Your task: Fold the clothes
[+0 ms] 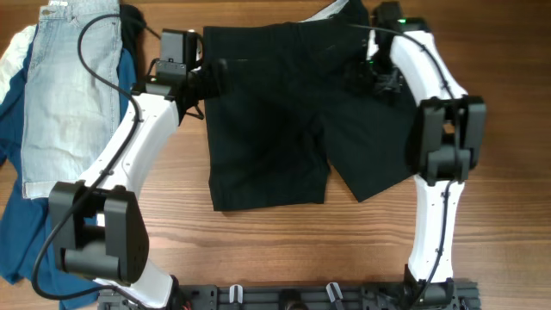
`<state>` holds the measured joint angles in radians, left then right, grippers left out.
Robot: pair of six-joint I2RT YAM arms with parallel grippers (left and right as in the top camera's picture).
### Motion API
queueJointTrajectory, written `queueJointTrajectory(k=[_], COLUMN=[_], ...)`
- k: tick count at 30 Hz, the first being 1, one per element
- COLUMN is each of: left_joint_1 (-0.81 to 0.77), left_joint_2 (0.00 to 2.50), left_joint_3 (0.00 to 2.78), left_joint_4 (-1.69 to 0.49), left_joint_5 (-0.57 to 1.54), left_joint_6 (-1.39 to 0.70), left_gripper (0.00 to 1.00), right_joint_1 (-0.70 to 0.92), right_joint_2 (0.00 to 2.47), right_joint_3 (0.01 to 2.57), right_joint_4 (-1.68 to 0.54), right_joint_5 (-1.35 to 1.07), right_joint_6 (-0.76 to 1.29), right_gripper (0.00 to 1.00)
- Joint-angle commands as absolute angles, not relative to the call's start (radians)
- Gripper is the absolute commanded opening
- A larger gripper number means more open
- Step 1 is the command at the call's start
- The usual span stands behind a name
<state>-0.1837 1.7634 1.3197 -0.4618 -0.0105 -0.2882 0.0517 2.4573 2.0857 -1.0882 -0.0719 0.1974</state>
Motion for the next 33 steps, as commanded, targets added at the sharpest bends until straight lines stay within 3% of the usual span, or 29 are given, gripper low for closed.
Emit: queueJointTrajectory(k=[1, 6, 13, 22, 30, 33], left_joint_1=[-0.205, -0.208, -0.183, -0.078, -0.07, -0.07], left_joint_2=[1.806, 1.892, 2.043, 2.22, 2.264, 2.271], left_joint_3=[1.33, 1.33, 1.361, 1.571, 1.571, 1.571], left_joint_4=[-0.401, -0.272, -0.028, -0.156, -0.249, -0.249], left_joint_5=[-0.016, 0.033, 0.033, 0.125, 0.299, 0.299], left_joint_6=[-0.238, -0.238, -0.16, -0.107, -0.029, -0.03], left_gripper=[1.0, 1.0, 1.0, 0.88, 0.88, 0.75], right_joint_1=[-0.076, -0.181, -0.13, -0.006, 0.022, 0.022], right_joint_2=[2.543, 2.542, 2.424, 2.236, 2.224, 2.21], right_joint_3=[2.068, 2.082, 2.122, 2.122, 2.122, 2.122], right_joint_4=[-1.067, -1.028, -1.072, -1.144, -1.185, -1.188], right_joint_5=[-0.015, -0.173, -0.212, -0.211, -0.295, -0.289], right_joint_6=[0.165, 0.078, 0.075, 0.079, 0.078, 0.07], right_gripper=[0.99, 0.98, 0.96, 0.96, 0.96, 0.96])
